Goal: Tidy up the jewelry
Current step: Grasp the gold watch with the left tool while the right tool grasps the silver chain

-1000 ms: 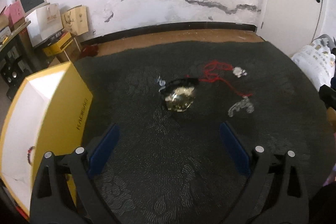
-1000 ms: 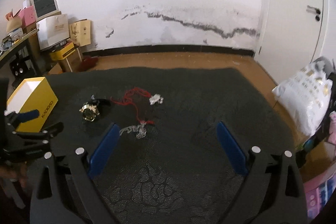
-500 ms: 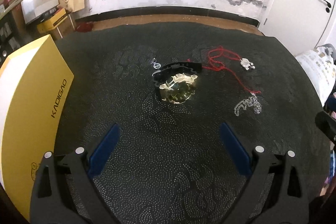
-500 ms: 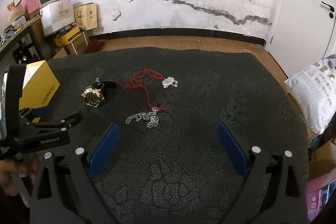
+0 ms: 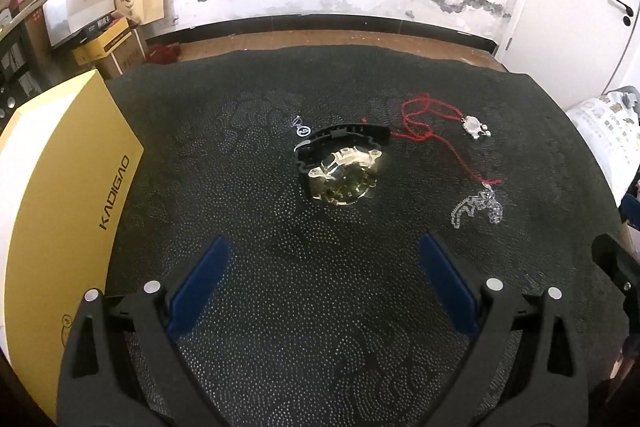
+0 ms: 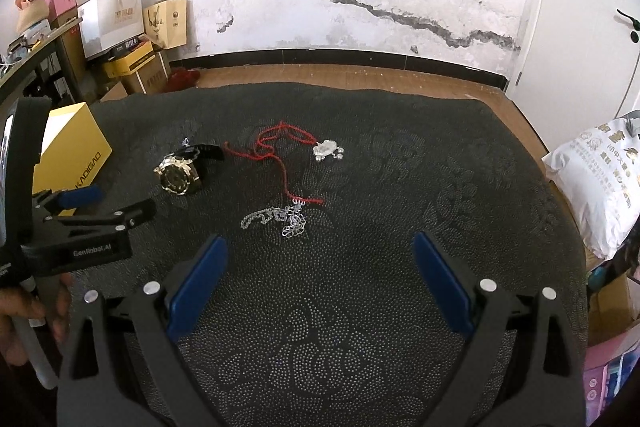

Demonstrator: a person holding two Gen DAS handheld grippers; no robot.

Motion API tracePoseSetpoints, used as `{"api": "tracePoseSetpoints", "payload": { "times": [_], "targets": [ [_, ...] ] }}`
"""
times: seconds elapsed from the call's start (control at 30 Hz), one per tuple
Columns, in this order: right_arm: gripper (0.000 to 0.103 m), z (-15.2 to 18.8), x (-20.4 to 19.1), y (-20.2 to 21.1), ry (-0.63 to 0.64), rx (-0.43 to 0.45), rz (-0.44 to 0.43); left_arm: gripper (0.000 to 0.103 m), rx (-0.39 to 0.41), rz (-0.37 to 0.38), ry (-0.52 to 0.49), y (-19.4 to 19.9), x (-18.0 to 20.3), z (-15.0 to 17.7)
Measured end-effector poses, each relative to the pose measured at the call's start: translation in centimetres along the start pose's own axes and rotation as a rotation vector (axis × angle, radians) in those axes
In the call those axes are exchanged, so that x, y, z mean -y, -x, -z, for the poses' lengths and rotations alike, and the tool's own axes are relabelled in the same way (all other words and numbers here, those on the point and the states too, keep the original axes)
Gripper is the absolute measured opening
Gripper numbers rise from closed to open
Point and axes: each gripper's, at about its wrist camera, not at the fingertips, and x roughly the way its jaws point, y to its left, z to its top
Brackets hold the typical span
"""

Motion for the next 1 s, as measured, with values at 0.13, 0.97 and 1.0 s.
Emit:
{"api": "tracePoseSetpoints", "payload": {
  "times": [0.13, 0.97, 1.0],
  "targets": [
    [0.091, 0.3, -0.1, -1.0, 0.005, -0.021, 0.002, 0.093, -0.003, -0.013, 0.007, -1.3, -0.3, 0.1],
    [0.092, 0.9, -3.5, -12.0, 0.035, -0.109, -0.033, 0.097, -0.004, -0.051, -0.011, -9.2, 0.8, -3.4],
    [0.094, 0.7, -3.7, -12.2, 0.035, -0.108, -0.034, 0.097, -0.001, -0.051, -0.014, -9.3, 0.8, -3.5]
  ]
}}
